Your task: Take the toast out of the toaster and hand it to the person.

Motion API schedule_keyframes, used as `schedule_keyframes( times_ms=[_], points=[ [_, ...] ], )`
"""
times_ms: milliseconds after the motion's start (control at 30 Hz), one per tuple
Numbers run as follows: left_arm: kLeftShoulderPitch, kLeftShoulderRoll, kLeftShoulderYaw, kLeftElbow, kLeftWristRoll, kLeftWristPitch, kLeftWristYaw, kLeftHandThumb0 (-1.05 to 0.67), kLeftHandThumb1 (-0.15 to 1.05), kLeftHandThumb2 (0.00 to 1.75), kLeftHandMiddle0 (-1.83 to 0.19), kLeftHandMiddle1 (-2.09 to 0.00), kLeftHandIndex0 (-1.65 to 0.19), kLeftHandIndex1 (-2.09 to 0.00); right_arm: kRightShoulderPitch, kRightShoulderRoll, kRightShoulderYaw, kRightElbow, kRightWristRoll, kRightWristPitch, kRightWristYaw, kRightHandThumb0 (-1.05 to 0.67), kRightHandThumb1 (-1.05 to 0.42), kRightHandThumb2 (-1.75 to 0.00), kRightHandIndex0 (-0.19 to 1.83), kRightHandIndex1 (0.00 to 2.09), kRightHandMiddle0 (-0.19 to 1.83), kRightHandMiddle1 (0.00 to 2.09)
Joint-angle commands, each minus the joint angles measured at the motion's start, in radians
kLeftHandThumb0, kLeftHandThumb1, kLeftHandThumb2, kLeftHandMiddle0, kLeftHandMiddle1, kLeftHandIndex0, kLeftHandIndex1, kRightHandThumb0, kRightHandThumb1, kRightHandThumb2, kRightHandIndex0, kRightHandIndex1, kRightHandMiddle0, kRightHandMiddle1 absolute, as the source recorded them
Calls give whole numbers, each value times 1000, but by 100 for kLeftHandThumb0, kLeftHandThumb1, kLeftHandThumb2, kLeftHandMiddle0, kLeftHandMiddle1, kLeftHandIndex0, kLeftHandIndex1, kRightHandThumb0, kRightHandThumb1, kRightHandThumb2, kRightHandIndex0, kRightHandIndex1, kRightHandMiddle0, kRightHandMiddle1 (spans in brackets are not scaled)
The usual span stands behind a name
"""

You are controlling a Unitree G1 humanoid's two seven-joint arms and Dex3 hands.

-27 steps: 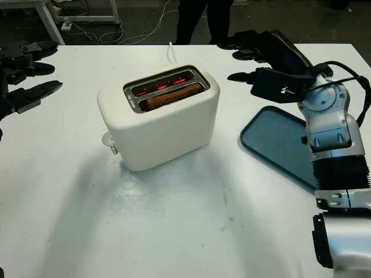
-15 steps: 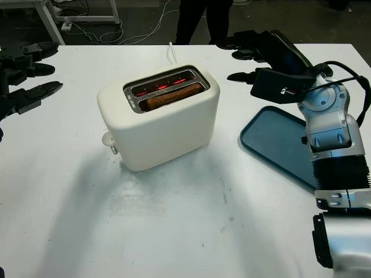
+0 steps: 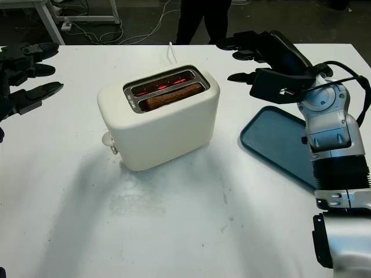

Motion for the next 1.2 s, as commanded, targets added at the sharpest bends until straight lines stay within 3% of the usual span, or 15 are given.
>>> schedule_keyframes(
  times_ms=[0,333,667,933,1167],
  points=[
    [-12,8,-8,-16,9,9,3,-9,92,2,-32,-80,-65,-6,17,-7,-16,-13,18,1,-1,-20,-90,0,65,0,59,0],
    [2,-21,-11,1,5,-23,29,-11,92,3,-31,-81,-64,-6,62,10,-42,-6,80,4,-4,-20,-91,0,60,1,58,0],
    [-18,-59,-25,51,-8,-61,42,-19,92,3,-28,-85,-64,-6,108,24,-40,19,68,-91,-67,-22,-91,0,67,4,62,2],
    [-45,-66,-67,73,23,-83,52,-25,91,3,-30,-90,-65,-7,106,25,-43,5,83,-57,-48,-20,-92,0,64,2,59,0],
    [-54,-93,-67,85,-7,-87,50,-23,92,5,-18,-102,-61,-8,100,29,-42,11,87,-61,-47,-21,-91,0,64,1,59,0]
  ],
)
